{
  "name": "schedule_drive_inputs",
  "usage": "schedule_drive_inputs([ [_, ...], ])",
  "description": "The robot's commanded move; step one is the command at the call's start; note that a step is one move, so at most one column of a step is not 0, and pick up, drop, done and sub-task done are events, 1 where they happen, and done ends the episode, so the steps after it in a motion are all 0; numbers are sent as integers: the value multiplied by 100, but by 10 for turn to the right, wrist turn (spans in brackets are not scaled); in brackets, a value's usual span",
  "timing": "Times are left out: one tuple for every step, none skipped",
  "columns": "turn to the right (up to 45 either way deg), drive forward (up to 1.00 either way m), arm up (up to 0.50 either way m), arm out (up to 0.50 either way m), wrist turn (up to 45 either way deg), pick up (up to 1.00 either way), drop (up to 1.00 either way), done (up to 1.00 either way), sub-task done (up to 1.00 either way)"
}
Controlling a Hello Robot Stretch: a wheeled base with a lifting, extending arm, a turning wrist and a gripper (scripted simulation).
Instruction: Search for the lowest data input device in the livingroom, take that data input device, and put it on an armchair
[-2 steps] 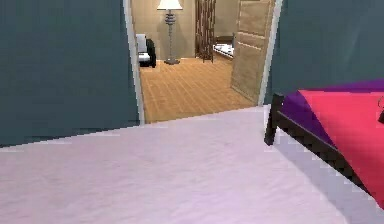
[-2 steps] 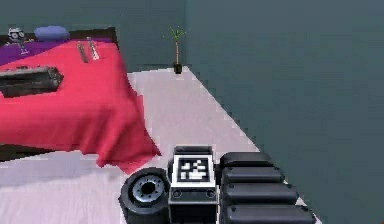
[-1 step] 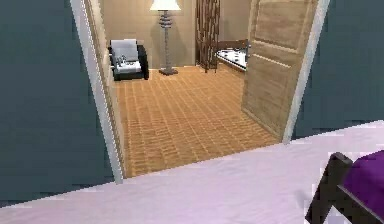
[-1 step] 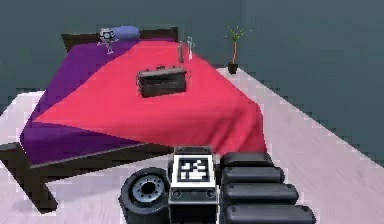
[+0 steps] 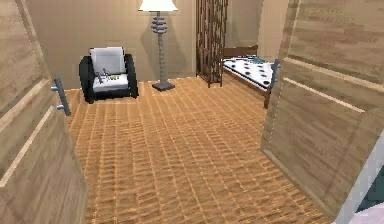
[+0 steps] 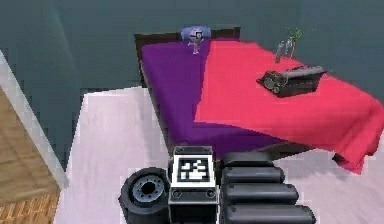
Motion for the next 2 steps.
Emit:
schedule_drive_inputs([
  [120,0,0,0,0,0,0,0,0],
  [0,15,0,0,0,0,0,0,0],
])
